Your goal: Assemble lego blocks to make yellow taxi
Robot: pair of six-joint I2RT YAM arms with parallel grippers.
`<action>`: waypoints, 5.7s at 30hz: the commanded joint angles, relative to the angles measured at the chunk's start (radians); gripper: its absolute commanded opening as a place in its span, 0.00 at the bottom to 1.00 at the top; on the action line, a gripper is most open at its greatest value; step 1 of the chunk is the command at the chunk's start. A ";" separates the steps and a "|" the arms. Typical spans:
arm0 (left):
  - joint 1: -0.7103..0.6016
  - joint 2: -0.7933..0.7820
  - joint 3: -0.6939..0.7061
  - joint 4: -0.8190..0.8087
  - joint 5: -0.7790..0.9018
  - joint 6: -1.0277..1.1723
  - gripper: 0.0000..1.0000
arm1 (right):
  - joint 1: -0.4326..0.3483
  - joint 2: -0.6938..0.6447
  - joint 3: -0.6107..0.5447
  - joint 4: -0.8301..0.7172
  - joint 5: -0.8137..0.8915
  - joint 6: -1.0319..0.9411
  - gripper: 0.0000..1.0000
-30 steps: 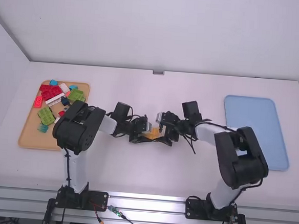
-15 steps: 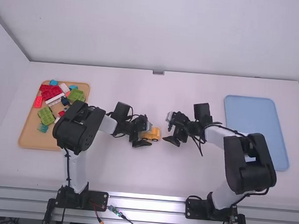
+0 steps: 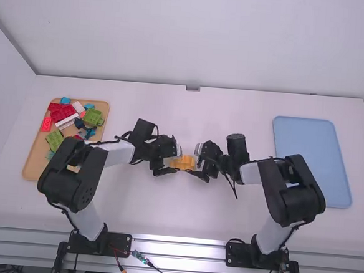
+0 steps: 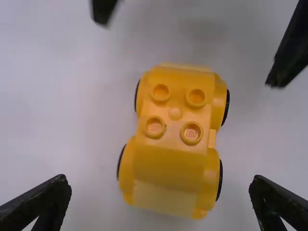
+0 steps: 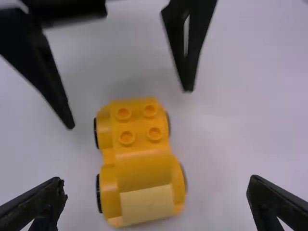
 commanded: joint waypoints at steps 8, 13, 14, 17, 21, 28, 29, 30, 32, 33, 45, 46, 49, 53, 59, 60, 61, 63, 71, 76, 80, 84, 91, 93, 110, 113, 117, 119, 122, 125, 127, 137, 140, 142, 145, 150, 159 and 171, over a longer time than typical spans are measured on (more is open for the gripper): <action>0.213 -0.094 -0.006 -0.093 0.257 0.095 0.99 | 0.073 0.093 0.034 0.034 -0.033 0.026 0.99; 0.226 -0.094 -0.008 -0.142 0.261 0.135 0.99 | 0.101 0.176 0.106 0.034 -0.034 0.029 0.99; 0.224 -0.094 -0.011 -0.145 0.264 0.153 0.99 | 0.101 0.195 0.123 0.035 -0.045 0.044 0.99; 0.221 -0.094 -0.024 -0.128 0.264 0.165 0.99 | 0.100 0.226 0.160 0.025 -0.088 0.053 0.99; 0.222 -0.094 -0.041 -0.090 0.263 0.132 0.99 | 0.100 0.240 0.172 0.027 -0.082 0.054 0.99; 0.221 -0.094 -0.066 -0.026 0.263 0.093 0.99 | 0.100 0.263 0.182 0.039 -0.084 0.080 0.61; 0.222 -0.094 -0.066 -0.022 0.263 0.087 0.99 | 0.100 0.271 0.188 0.038 -0.088 0.079 0.60; 0.222 -0.094 -0.066 -0.021 0.263 0.087 0.99 | 0.101 0.273 0.190 0.039 -0.089 0.079 0.60; 0.222 -0.094 -0.066 -0.020 0.263 0.087 0.99 | 0.100 0.287 0.199 0.039 -0.089 0.080 0.52; 0.222 -0.094 -0.066 -0.019 0.263 0.087 0.99 | 0.101 0.290 0.201 0.035 -0.089 0.079 0.50; 0.222 -0.094 -0.067 -0.021 0.263 0.087 0.99 | 0.057 0.208 0.203 -0.031 -0.082 0.098 0.43; 0.222 -0.094 -0.067 -0.020 0.263 0.088 0.99 | 0.050 0.195 0.202 -0.046 -0.082 0.097 0.43; 0.222 -0.094 -0.068 -0.020 0.263 0.087 0.99 | 0.004 0.107 0.201 -0.126 -0.067 0.093 0.43; 0.221 -0.094 -0.068 -0.020 0.263 0.087 0.99 | -0.064 0.009 0.201 -0.210 0.019 0.063 0.42; 0.222 -0.094 -0.068 -0.020 0.263 0.087 0.99 | -0.223 -0.147 0.201 -0.320 0.165 0.068 0.40; 0.222 -0.094 -0.068 -0.020 0.263 0.087 1.00 | -0.265 -0.166 0.201 -0.329 0.195 0.086 0.40; 0.221 -0.094 -0.068 -0.020 0.263 0.087 0.99 | -0.303 -0.180 0.201 -0.338 0.214 0.098 0.39; 0.221 -0.094 -0.068 -0.019 0.262 0.087 0.99 | -0.371 -0.195 0.201 -0.348 0.232 0.114 0.41; 0.222 -0.094 -0.068 -0.005 0.260 0.087 0.99 | -0.652 -0.194 0.201 -0.340 0.230 0.157 0.38; 0.222 -0.094 -0.068 -0.004 0.260 0.087 0.99 | -0.812 -0.194 0.201 -0.340 0.233 0.157 0.38; 0.221 -0.094 -0.068 0.005 0.260 0.087 0.99 | -0.904 -0.188 0.201 -0.338 0.230 0.158 0.39; 0.221 -0.094 -0.068 0.009 0.260 0.087 0.99 | -0.948 -0.138 0.201 -0.278 0.241 0.220 0.43; 0.221 -0.094 -0.068 0.013 0.260 0.085 0.99 | -0.956 0.019 0.201 -0.150 0.241 0.274 0.43; 0.221 -0.094 -0.068 0.018 0.260 0.063 0.99 | -0.956 0.025 0.201 -0.148 0.241 0.273 0.42; 0.222 -0.094 -0.068 0.033 0.260 0.041 0.99 | -0.955 0.021 0.201 -0.153 0.338 0.296 0.71; 0.221 -0.094 -0.068 0.032 0.260 0.041 0.99 | -0.955 0.021 0.201 -0.157 0.338 0.297 0.80; 0.222 -0.094 -0.068 0.031 0.260 0.037 0.99 | -0.956 0.020 0.201 -0.161 0.340 0.309 0.99; 0.221 -0.094 -0.068 0.030 0.259 0.038 0.99 | -0.956 0.017 0.202 -0.160 0.347 0.333 0.99; 0.222 -0.094 -0.068 0.030 0.260 0.037 0.99 | -0.955 -0.003 0.222 -0.217 0.346 0.337 0.99; 0.222 -0.094 -0.068 0.030 0.260 0.038 0.99 | -0.953 -0.030 0.254 -0.313 0.346 0.337 0.99; 0.222 -0.094 -0.068 0.033 0.259 0.037 0.99 | -0.945 -0.065 0.291 -0.418 0.346 0.336 0.99; 0.221 -0.094 -0.068 0.154 0.176 -0.235 0.99 | -0.824 -0.152 0.449 -0.750 0.398 0.362 0.99; 0.221 -0.094 -0.067 0.273 0.028 -0.549 0.99 | -0.729 -0.172 0.492 -0.801 0.558 0.482 0.99; 0.221 -0.094 -0.062 0.296 -0.012 -0.645 0.99 | -0.687 -0.178 0.507 -0.821 0.603 0.520 0.99; 0.221 -0.094 -0.029 0.280 -0.094 -0.781 0.99 | -0.590 -0.182 0.550 -0.883 0.649 0.550 0.99; 0.221 -0.106 0.051 0.137 -0.183 -0.895 0.99 | -0.472 -0.183 0.590 -0.933 0.686 0.550 0.99; 0.215 -0.175 0.322 -0.315 -0.472 -1.098 0.99 | -0.227 -0.183 0.658 -0.940 0.765 0.550 0.99; 0.243 -0.249 0.404 -0.397 -0.519 -1.100 0.96 | -0.101 -0.212 0.681 -0.909 0.900 0.639 0.96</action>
